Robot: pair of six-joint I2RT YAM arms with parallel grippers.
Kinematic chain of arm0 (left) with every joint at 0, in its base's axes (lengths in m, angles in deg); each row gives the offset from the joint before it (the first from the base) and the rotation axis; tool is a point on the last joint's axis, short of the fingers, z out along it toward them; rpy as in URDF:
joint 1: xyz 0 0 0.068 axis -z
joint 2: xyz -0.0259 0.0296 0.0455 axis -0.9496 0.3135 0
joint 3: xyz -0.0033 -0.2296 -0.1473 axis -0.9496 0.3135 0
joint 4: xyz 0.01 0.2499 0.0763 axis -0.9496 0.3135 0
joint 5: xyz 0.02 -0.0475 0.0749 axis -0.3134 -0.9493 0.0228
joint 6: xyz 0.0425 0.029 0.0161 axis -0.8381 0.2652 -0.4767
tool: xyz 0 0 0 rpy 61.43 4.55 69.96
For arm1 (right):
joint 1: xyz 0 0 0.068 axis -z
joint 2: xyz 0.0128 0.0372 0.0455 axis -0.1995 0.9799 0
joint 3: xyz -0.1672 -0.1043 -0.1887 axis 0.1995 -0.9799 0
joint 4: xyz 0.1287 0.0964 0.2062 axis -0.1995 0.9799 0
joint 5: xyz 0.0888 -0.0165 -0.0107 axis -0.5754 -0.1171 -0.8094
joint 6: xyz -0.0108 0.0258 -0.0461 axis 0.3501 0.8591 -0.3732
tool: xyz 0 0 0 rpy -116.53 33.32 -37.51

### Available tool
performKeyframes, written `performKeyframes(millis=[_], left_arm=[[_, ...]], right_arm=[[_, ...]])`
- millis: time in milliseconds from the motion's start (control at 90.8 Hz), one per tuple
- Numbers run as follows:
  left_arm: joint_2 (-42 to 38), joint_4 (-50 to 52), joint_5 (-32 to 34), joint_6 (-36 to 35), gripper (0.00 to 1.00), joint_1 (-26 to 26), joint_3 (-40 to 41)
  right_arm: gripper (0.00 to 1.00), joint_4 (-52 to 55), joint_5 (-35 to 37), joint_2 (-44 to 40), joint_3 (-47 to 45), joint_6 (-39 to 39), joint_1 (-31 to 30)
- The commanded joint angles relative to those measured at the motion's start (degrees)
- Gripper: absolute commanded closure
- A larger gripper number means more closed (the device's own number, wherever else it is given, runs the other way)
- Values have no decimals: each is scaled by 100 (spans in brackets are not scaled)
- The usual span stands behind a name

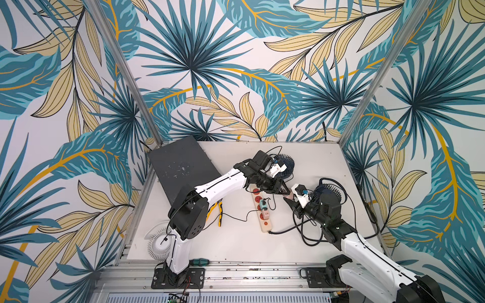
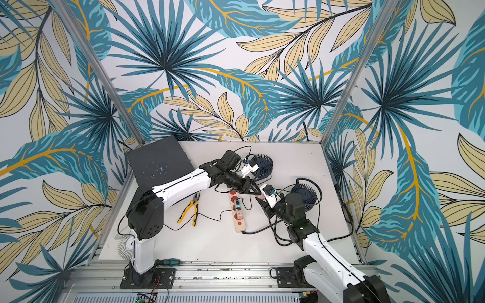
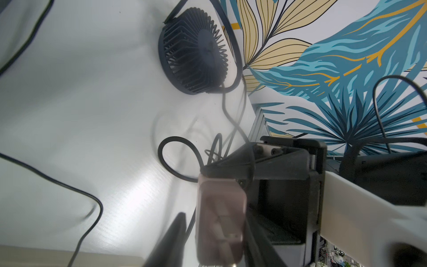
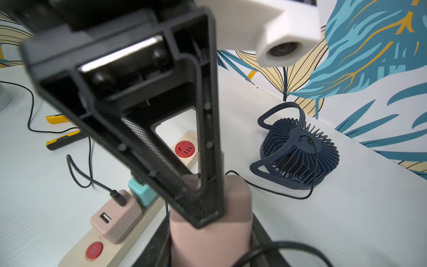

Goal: Plug the desk fan into the power strip
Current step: Pick up the plug from the center of the board.

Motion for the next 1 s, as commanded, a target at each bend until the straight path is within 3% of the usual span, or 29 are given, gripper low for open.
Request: performKeyframes(millis=[0,176,297,430,606,804,903,992], left_arm=[[-39,-216,-49,-16,71,58,5],[-374,-702,-33,249,85,60,487],[-647,-944,146,412,85,57,828],[-998,-1239,596,700,85,36,1209],[-1486,-1714,1363,1069,85,-303,1739],[-2263,-2603,2013,1933,84,-754,2433],[-2731,-2916,2387,2297,82,-763,2713],[-3143,-3337,2713,2722,81,-761,3059]], right_arm=[[71,-107,62,-33,-1,-18,-49],[61,-197,167,-232,-18,358,-55],[39,-232,293,-504,-159,772,-48],[2,-130,455,-826,-335,1366,-54],[0,142,1001,-1263,-282,2733,-51],[0,903,1465,-1358,207,4785,-47],[0,1125,1275,-1327,565,5900,-46],[0,686,655,-1307,631,6644,-45]])
